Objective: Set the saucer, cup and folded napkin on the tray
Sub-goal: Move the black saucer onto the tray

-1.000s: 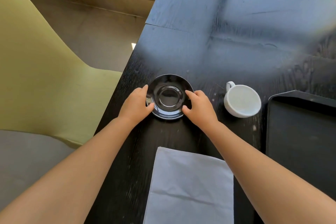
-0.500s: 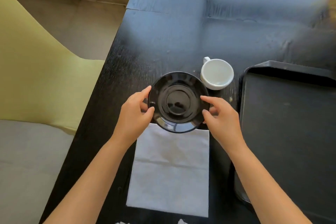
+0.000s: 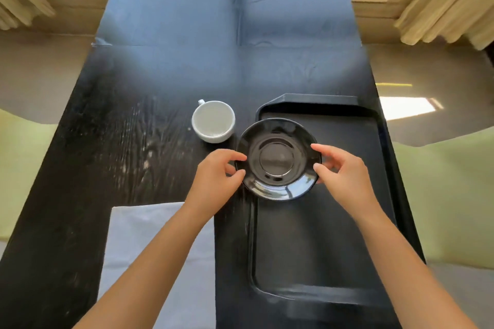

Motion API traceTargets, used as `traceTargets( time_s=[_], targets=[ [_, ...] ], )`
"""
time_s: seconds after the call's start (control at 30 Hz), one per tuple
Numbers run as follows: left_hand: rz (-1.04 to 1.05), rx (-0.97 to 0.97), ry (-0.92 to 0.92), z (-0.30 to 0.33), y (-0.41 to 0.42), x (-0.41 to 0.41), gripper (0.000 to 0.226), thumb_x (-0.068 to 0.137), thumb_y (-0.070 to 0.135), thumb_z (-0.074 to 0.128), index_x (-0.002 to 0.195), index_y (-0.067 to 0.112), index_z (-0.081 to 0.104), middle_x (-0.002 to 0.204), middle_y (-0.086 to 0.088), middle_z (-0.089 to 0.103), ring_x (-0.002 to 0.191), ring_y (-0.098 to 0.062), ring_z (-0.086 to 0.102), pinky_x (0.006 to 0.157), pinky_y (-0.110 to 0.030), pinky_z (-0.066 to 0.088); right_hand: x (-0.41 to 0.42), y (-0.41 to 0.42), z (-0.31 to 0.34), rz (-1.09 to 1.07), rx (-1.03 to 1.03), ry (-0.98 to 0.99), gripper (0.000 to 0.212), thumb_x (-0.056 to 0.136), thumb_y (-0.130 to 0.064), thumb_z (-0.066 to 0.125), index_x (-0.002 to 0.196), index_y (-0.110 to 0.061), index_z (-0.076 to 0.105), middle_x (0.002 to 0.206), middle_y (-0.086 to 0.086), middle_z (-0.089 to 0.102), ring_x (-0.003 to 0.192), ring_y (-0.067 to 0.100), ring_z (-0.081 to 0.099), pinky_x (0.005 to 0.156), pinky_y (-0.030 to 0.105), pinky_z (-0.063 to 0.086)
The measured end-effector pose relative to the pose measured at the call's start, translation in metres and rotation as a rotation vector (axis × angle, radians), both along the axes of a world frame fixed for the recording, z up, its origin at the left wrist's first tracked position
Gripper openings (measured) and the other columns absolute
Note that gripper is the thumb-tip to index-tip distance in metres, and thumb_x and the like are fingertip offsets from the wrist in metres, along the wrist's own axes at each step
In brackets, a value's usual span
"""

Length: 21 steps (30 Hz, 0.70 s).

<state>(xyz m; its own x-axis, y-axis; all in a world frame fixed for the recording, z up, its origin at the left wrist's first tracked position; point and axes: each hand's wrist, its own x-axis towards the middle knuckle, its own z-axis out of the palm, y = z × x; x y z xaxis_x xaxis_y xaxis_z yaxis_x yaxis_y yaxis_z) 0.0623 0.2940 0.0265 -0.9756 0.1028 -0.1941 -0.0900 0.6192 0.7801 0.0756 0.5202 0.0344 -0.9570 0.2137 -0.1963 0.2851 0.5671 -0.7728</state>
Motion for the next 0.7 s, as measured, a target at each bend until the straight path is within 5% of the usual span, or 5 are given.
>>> traceTargets(
  time_s=[0.2,0.37,0.53,0.7],
  targets=[
    [-0.122,-0.119,-0.018,-0.024,0.041,-0.043,0.036,0.081,0.011,0.066,0.117,0.013,0.063,0.084,0.002,0.061,0.088,-0.009,0.055,0.097,-0.028,0.041,-0.041,0.038,-0.030,0.028,0.057,-0.035,0.042,0.085,-0.001,0.060,0.123,-0.019,0.060,0.094,-0.005,0.060,0.083,0.015,0.061,0.088,0.042,0.056],
    [-0.138,-0.197,-0.035,-0.037,0.055,-0.061,0.040,0.083,0.010,0.064,0.122,0.013,0.060,0.107,-0.005,0.061,0.078,-0.008,0.060,0.085,-0.018,0.037,-0.055,0.050,-0.047,0.009,0.023,-0.058,0.042,0.085,0.001,0.058,0.124,-0.015,0.059,0.093,0.004,0.063,0.074,0.014,0.060,0.077,0.027,0.055],
    [-0.165,-0.258,-0.050,-0.043,0.062,-0.065,0.044,0.085,0.008,0.062,0.128,0.010,0.055,0.120,-0.010,0.057,0.085,-0.014,0.061,0.087,-0.017,0.034,-0.058,0.055,-0.058,0.004,0.017,-0.087,0.043,0.085,0.002,0.058,0.125,-0.014,0.059,0.099,0.010,0.067,0.076,0.019,0.065,0.085,0.038,0.057],
    [-0.145,-0.272,-0.041,-0.050,0.067,-0.066,0.044,0.086,0.007,0.062,0.129,0.009,0.054,0.129,-0.009,0.049,0.080,-0.010,0.055,0.086,-0.017,0.036,-0.060,0.056,-0.059,0.014,0.016,-0.085,0.043,0.086,0.002,0.058,0.125,-0.015,0.058,0.092,0.005,0.062,0.075,0.020,0.065,0.080,0.030,0.056]
  ],
)
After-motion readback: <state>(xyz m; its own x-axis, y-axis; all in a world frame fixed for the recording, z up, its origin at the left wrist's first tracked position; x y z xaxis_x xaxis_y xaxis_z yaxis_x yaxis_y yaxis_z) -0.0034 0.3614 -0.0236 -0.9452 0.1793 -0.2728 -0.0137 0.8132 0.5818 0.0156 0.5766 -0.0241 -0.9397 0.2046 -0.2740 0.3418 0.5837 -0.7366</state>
